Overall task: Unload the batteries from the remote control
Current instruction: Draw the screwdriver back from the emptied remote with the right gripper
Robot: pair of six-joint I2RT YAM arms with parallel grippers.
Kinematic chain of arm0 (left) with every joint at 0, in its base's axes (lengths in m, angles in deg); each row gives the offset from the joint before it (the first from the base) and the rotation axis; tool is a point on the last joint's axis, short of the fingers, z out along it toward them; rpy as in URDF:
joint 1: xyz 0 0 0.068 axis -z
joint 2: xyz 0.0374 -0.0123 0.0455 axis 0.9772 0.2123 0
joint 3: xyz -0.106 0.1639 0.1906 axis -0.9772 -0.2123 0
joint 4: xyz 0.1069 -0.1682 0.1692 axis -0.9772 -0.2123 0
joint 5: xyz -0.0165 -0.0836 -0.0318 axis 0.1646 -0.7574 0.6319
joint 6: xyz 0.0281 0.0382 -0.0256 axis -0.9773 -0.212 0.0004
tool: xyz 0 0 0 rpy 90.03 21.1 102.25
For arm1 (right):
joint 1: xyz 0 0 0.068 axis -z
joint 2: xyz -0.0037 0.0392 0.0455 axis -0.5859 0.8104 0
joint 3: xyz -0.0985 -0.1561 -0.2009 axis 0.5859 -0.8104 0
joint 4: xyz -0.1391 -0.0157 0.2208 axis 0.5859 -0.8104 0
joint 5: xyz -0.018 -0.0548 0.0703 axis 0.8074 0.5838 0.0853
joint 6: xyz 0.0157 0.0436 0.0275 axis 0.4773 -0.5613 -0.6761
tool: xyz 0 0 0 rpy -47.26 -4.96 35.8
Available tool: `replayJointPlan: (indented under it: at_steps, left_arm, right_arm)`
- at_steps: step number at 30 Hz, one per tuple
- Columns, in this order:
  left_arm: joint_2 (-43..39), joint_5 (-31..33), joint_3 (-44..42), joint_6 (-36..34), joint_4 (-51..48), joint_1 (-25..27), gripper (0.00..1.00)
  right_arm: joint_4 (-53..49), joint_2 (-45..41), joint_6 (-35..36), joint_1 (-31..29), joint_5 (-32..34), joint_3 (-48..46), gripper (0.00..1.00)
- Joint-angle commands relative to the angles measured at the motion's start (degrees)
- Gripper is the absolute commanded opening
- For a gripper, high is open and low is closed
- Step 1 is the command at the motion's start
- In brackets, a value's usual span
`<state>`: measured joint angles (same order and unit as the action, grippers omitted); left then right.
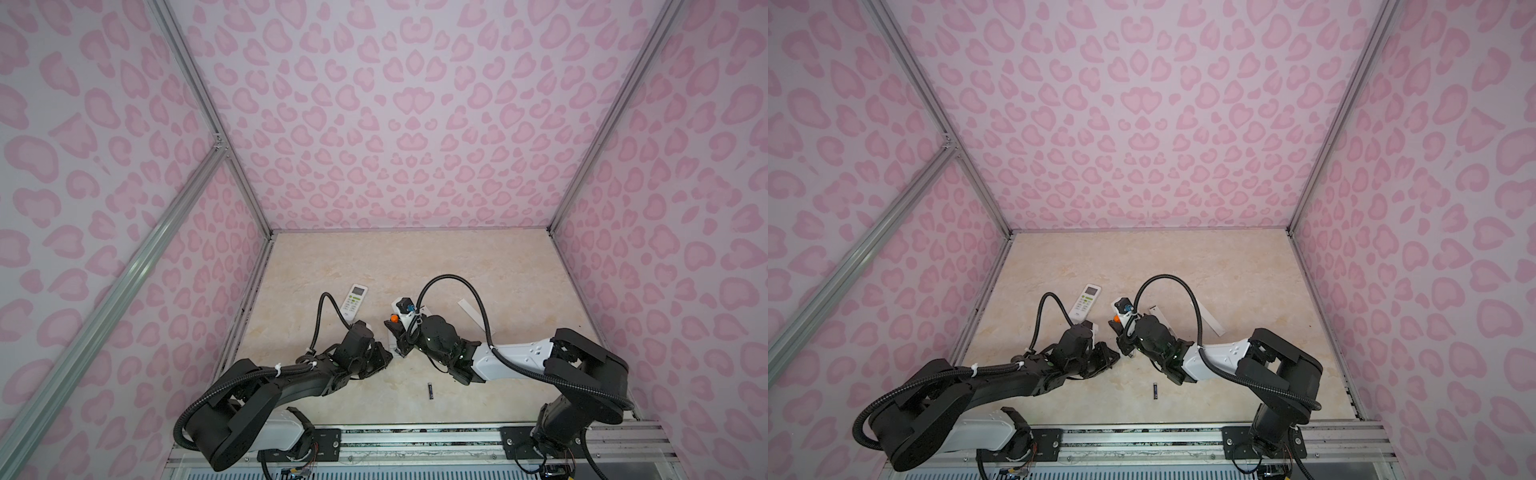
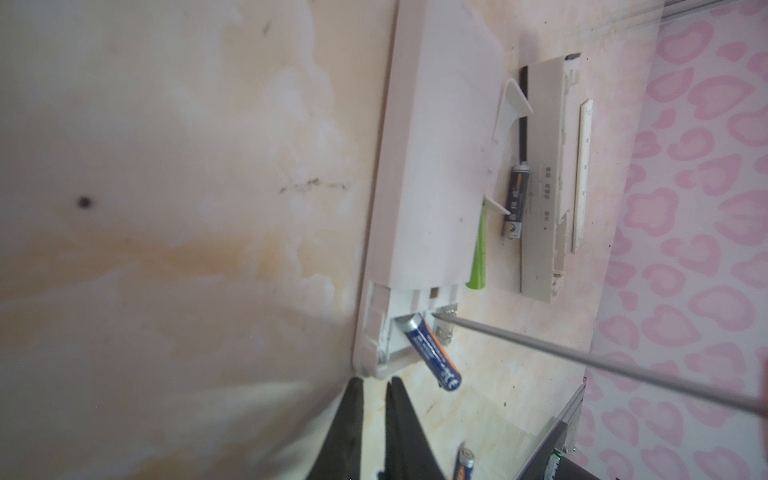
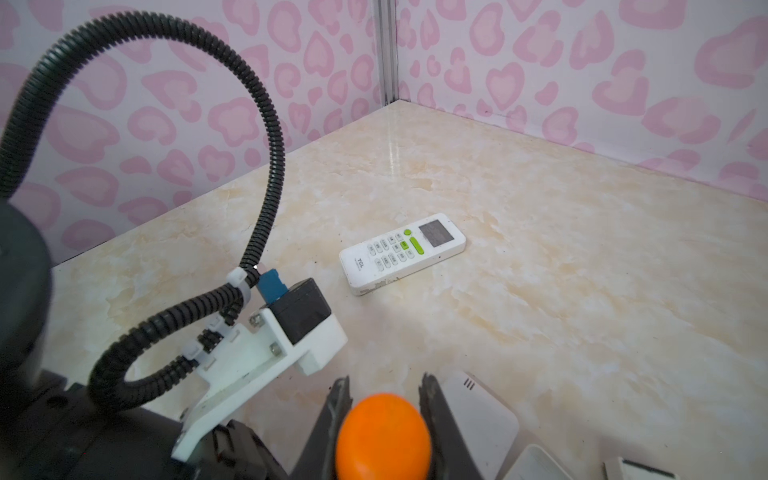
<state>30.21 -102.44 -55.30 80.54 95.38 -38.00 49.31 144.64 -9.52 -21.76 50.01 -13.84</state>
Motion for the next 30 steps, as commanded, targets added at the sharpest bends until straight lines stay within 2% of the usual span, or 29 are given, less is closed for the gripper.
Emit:
replayJointPlan:
  at_steps: [1,8,18,30]
  left_arm:
    - [-1.4,0.24,-0.61,-0.36,-0.35,-0.02,0.16]
    - [-2.28,0.34,-1.38,-1.11,-1.01,-0.02,0.2]
    - [-1.14,0.43,-2.39,-1.0,-0.55,0.13,0.17]
    - [-1.86,0.77,-2.45,-1.02,-0.72,0.2,0.18]
  right_arm:
    - [-1.82,0.89,-0.63,0.01,-1.79,0.28,0.0]
    - [-1.0,0.61,-1.38,0.05,-5.35,0.04,0.0]
    - [0.14,0.43,-1.34,-0.03,-7.64,-0.14,0.0]
    - [-4.47,-3.08,-1.63,-0.21,-5.08,0.95,0.0]
